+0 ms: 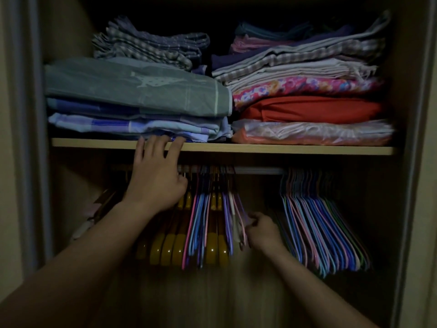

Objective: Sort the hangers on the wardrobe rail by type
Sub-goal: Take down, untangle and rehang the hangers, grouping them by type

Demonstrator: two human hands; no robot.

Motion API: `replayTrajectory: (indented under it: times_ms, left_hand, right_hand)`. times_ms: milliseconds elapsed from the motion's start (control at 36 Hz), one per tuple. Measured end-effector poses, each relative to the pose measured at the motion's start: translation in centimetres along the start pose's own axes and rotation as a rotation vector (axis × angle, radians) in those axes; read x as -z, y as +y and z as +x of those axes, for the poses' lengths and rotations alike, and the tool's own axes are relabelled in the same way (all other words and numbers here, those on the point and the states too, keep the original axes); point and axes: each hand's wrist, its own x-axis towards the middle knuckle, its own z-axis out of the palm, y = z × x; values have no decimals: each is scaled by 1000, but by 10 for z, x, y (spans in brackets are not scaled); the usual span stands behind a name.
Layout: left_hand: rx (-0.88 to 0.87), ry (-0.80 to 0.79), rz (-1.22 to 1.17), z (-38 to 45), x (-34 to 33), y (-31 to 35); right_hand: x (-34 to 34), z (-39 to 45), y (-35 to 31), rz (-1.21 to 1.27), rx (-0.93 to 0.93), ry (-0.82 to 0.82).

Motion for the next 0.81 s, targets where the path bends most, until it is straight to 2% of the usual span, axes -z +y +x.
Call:
replayTrajectory:
  times_ms: [111, 278, 500, 583, 694, 806]
  left_hand:
    - [4, 4, -11, -1, -1, 1]
    - [2, 7, -14, -1, -3, 0]
    - [-1, -17, 26, 1, -7, 0]
    - [8, -26, 44, 2, -9, 2]
    - [1, -22, 61, 1, -8, 0]
    - [-17, -31, 62, 0, -7, -3]
  right_hand:
    - [9, -16, -2, -187, 212, 160]
    - [20, -21, 5, -334, 393, 360]
    - [47, -14, -14, -442, 477, 509]
    - [55, -3, -35, -526, 465, 481]
    - [53, 14, -55, -621, 294, 353]
    - [40, 17, -46, -682, 171, 209]
